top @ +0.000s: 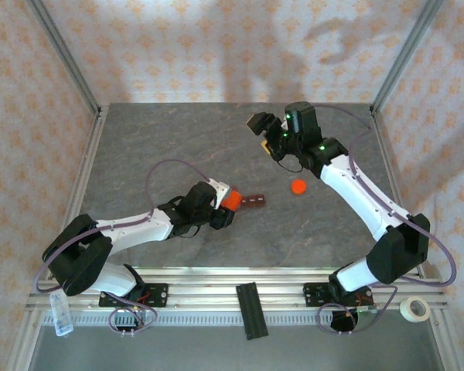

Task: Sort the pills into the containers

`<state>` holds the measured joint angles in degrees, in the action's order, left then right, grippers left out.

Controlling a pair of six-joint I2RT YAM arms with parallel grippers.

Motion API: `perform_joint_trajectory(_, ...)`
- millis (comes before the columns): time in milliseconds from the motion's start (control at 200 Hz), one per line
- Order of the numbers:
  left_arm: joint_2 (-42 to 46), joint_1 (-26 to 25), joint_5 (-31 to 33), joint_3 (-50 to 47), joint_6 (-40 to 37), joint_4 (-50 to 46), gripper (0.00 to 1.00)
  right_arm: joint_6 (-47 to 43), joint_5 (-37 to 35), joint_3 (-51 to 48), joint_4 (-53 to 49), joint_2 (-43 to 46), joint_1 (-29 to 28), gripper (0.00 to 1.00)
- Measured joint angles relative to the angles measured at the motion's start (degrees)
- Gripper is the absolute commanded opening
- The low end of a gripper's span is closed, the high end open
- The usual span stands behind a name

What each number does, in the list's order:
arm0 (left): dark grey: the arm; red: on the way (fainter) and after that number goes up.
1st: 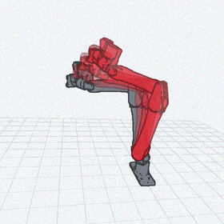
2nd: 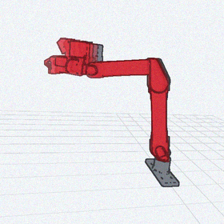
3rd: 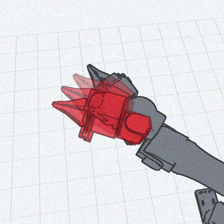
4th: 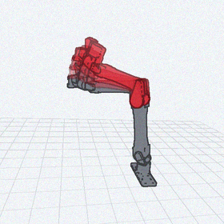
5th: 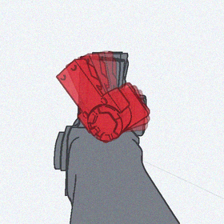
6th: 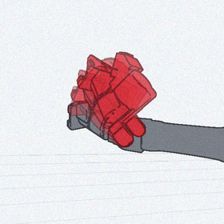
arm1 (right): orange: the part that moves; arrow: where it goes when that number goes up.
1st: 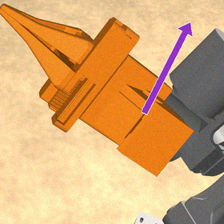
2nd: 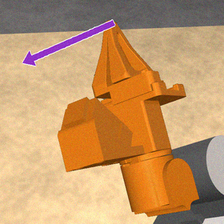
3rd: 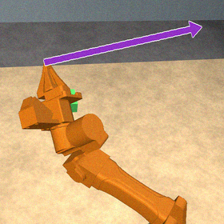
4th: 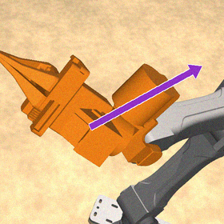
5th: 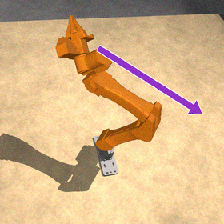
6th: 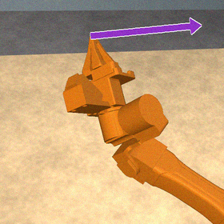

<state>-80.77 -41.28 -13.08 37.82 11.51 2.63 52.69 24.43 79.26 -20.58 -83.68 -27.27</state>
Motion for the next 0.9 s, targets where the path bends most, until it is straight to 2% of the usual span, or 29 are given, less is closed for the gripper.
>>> perform_joint_trajectory(606, -1.1, 0.0, 0.0, 1.9, 0.0, -4.4, 0.0, -3.5, -1.7, -0.6, -1.3, 1.7, 0.3, 0.81)
perform_joint_trajectory(896, -1.1, 0.0, -0.2, 1.9, 0.0, -5.2, 0.0, -8.6, -2.0, -7.4, -2.4, -1.0, 3.4, 0.8)
